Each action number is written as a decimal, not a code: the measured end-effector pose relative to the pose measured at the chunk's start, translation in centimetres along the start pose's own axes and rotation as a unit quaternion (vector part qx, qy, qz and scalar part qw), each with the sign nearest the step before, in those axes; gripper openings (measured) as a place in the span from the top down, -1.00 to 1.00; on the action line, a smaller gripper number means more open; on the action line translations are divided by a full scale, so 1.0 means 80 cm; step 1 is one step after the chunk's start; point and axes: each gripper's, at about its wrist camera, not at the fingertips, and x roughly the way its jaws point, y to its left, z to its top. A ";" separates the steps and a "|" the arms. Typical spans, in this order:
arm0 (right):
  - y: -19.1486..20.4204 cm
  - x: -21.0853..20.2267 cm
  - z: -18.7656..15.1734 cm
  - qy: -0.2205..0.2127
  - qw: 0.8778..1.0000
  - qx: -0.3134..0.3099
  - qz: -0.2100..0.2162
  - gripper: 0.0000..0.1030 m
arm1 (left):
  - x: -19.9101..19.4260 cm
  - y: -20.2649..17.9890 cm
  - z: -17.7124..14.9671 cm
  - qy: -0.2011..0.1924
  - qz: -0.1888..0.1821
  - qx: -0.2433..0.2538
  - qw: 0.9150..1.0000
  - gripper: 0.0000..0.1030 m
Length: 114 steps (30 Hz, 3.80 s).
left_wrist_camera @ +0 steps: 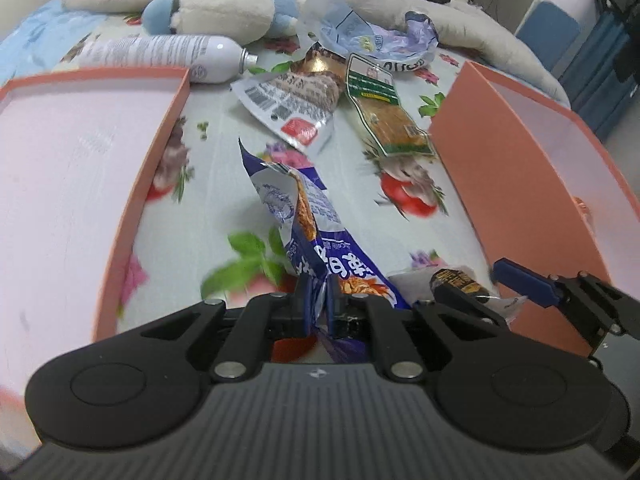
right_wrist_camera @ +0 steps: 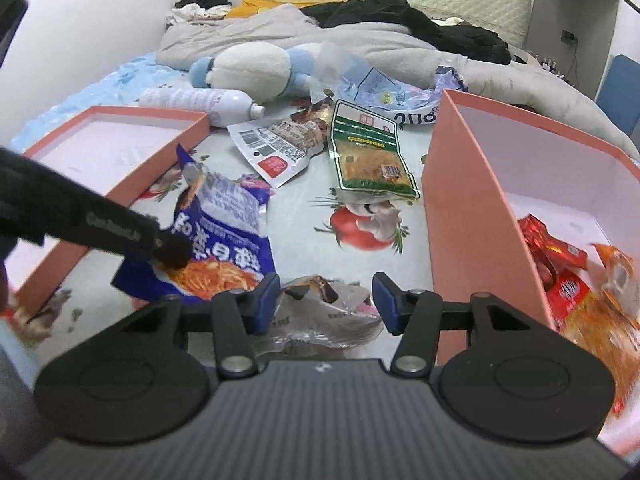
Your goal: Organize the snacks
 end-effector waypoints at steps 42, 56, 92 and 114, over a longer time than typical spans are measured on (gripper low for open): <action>0.044 -0.017 -0.069 0.003 0.998 -0.035 -0.059 -0.18 | -0.016 0.014 -0.048 0.019 -0.003 -0.073 0.997 -0.45; 0.025 0.009 -0.067 0.019 0.998 -0.025 -0.056 -0.06 | 0.027 -0.004 -0.031 0.044 0.029 -0.056 0.997 -0.24; -0.039 -0.213 -0.026 -0.068 0.994 0.080 0.007 0.39 | -0.205 -0.087 -0.067 -0.068 -0.001 0.043 0.997 0.58; -0.133 -0.276 -0.049 -0.078 0.981 0.166 -0.061 0.39 | -0.193 -0.208 -0.045 -0.056 -0.099 0.093 0.989 0.59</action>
